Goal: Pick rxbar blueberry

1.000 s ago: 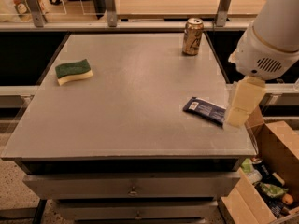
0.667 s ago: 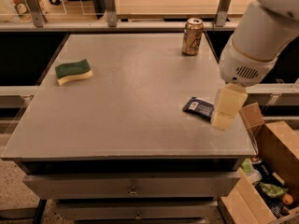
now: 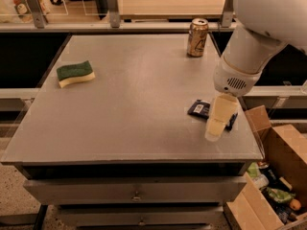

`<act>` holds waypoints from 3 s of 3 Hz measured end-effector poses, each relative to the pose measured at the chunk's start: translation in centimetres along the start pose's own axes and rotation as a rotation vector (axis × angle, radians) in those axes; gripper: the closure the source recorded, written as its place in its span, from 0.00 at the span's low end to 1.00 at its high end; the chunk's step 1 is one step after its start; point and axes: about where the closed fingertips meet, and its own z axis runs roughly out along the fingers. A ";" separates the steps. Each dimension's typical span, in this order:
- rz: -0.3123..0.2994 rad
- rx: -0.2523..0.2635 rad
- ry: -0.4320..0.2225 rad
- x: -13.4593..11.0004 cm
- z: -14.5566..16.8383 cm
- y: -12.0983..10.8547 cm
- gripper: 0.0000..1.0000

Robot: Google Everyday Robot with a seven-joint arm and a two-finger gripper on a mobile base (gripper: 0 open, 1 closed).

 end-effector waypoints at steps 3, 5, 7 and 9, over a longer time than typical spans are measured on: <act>-0.046 0.013 -0.052 1.6 3.8 -0.9 0.41; -0.046 0.013 -0.052 1.4 2.6 -0.9 0.87; -0.090 0.026 -0.069 0.1 0.3 -0.5 1.00; -0.143 0.053 -0.099 -1.3 -4.0 0.2 1.00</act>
Offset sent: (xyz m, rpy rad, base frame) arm 0.0096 -0.0171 -0.0502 0.0486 -0.0493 0.0466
